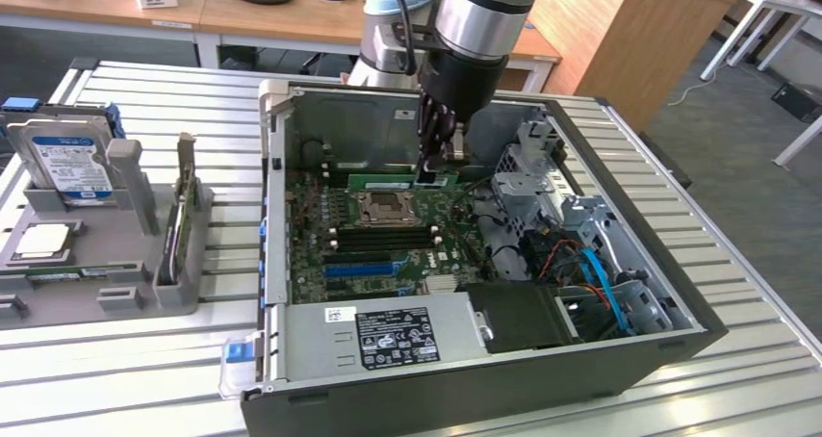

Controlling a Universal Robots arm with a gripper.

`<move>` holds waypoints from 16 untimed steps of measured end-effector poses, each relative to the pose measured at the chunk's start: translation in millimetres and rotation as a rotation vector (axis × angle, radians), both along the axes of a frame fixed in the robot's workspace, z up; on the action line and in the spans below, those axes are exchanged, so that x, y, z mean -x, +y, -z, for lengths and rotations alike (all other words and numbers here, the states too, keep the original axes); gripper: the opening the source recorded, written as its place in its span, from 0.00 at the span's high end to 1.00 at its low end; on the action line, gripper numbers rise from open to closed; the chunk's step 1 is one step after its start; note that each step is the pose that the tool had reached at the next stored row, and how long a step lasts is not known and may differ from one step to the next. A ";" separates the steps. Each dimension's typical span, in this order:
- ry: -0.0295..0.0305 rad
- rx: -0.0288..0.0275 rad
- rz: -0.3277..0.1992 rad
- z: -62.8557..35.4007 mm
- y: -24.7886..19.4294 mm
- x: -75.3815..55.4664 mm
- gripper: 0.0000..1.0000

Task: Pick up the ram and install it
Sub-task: 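Insert the ram into the slot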

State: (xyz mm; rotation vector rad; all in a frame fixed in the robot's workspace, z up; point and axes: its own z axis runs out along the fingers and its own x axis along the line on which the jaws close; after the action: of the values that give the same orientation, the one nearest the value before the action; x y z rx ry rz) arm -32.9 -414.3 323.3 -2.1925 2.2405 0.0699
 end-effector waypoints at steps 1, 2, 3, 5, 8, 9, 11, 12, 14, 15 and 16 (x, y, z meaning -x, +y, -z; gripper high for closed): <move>0.0000 0.0000 0.000 0.8 0.0 0.0 0.88; 0.0000 0.0001 0.000 1.4 0.0 0.0 0.88; 0.0000 0.0001 0.000 1.9 0.0 0.0 0.88; 0.0002 0.0004 0.000 2.0 0.0 0.0 0.88; 0.0000 -0.0001 0.000 3.7 0.0 0.0 0.88; 0.0000 0.0000 0.000 4.7 0.0 0.0 0.88; 0.0001 0.0002 0.000 7.5 0.0 0.0 0.88; 0.0000 0.0000 0.000 9.0 0.0 0.0 0.88; 0.0000 0.0000 0.000 11.4 0.0 0.0 0.88; 0.0001 0.0001 0.000 12.5 0.0 0.0 0.88; 0.0001 0.0000 0.000 13.6 0.0 0.0 0.88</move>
State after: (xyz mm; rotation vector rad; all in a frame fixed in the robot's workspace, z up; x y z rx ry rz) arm -33.0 -414.3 309.7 -2.1926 2.2405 0.0700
